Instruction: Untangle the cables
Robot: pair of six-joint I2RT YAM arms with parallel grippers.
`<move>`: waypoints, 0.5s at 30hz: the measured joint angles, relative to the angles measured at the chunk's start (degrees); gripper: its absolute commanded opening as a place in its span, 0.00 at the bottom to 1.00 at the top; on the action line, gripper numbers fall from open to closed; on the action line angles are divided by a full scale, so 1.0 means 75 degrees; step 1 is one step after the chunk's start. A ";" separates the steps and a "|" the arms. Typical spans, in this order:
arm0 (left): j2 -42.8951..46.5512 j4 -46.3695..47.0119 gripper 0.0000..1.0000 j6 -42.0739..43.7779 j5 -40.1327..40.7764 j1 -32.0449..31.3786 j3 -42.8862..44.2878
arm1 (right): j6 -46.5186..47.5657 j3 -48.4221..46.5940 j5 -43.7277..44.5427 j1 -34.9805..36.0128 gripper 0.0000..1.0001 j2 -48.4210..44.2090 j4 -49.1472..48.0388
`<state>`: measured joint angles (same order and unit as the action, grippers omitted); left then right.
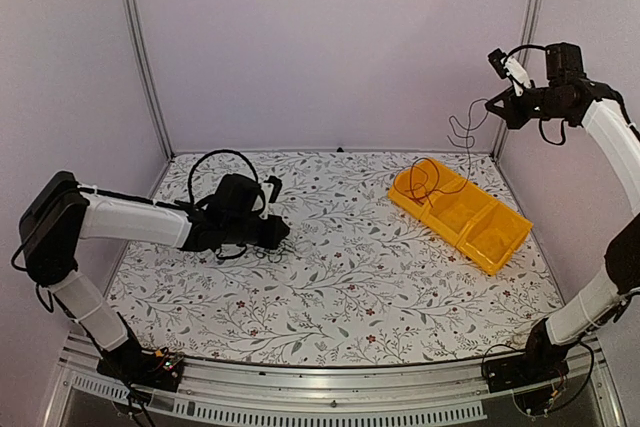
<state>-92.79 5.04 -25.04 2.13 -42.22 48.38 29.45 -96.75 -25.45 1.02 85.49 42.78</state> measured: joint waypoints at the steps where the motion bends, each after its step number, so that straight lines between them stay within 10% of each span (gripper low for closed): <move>1: -0.0038 -0.0006 0.09 0.0006 -0.0009 0.0012 0.0017 | 0.0020 0.0023 0.0017 -0.0044 0.00 0.0000 0.0017; 15: -0.0414 -0.0146 0.12 0.0108 -0.0140 0.0157 0.0309 | 0.0431 0.1233 0.0498 -0.0358 0.00 0.0146 -0.0076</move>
<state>-95.90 3.95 -24.23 1.08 -41.04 50.70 32.69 -87.50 -21.71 -1.67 86.59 42.22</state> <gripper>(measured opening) 0.120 0.012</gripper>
